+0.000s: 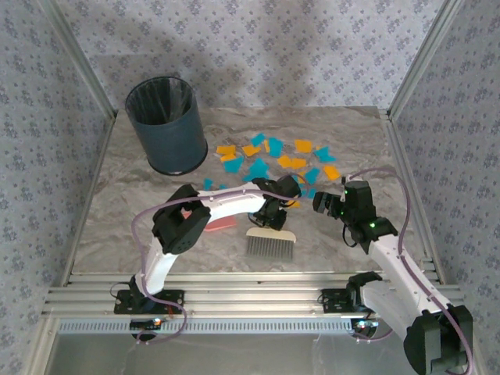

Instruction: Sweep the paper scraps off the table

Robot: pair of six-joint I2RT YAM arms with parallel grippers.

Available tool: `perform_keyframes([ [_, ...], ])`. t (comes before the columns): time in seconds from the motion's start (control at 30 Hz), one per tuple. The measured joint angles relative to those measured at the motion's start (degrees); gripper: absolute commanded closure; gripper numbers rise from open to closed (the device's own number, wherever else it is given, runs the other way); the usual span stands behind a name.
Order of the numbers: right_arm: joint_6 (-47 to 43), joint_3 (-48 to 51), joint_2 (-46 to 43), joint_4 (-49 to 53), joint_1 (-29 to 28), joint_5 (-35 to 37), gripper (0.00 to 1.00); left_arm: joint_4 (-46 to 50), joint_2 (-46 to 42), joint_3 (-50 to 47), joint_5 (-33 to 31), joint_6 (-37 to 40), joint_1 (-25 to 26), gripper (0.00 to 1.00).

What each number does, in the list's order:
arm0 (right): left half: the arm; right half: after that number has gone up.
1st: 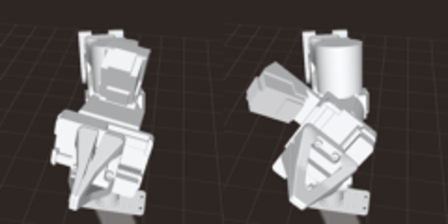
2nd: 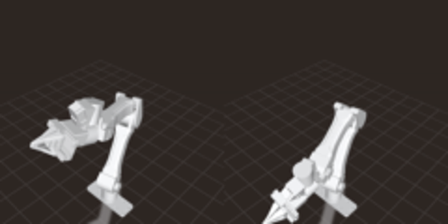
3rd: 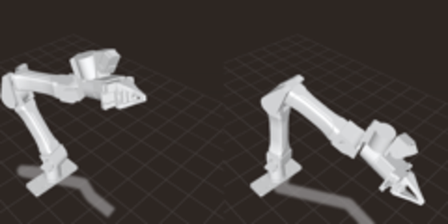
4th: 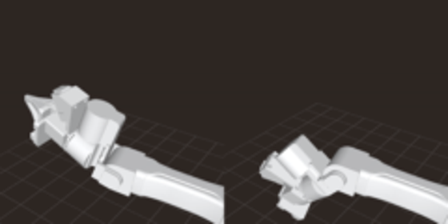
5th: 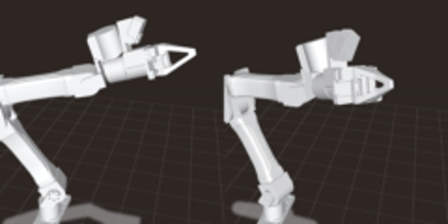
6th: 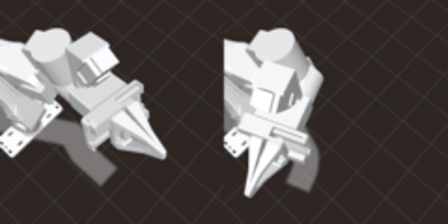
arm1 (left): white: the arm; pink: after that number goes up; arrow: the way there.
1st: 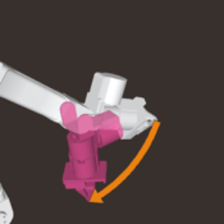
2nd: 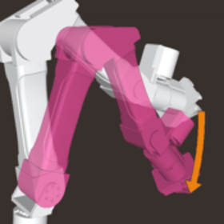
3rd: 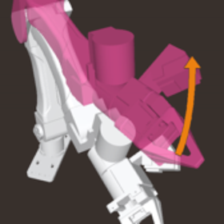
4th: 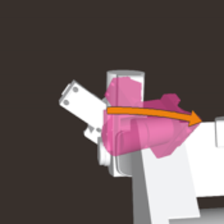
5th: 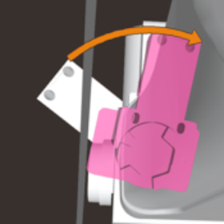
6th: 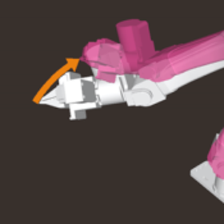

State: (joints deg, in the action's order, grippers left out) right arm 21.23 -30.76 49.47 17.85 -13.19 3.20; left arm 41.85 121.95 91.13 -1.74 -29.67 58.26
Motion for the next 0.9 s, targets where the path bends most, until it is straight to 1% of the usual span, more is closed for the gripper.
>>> perform_keyframes([
  [0.23, 0.0, 0.0, -0.1, 0.0, 0.1, 0.0, 0.0, 1.1, 0.2, 0.6, -0.5, 0.5, 0.2, 0.73],
  [0.53, 0.4, 0.3, -0.3, 0.0, 0.8, -1.1, 0.0, 1.4, 0.4, 1.0, -1.3, 2.0, 1.4, 0.76],
  [0.63, 0.9, 0.5, -0.1, -0.1, 2.5, -3.4, 0.0, -0.6, -0.6, -0.6, -1.3, 3.0, 1.5, 0.77],
  [0.73, 1.8, 0.7, 0.8, -0.6, 5.1, -7.3, 0.0, -4.2, -3.7, -4.4, -2.0, 4.8, 1.6, 0.77],
  [0.9, 3.1, 1.3, 2.0, -2.6, 9.0, -15.2, 0.0, -12.1, -10.3, -10.6, -3.0, 10.7, 1.6, 0.77],
])
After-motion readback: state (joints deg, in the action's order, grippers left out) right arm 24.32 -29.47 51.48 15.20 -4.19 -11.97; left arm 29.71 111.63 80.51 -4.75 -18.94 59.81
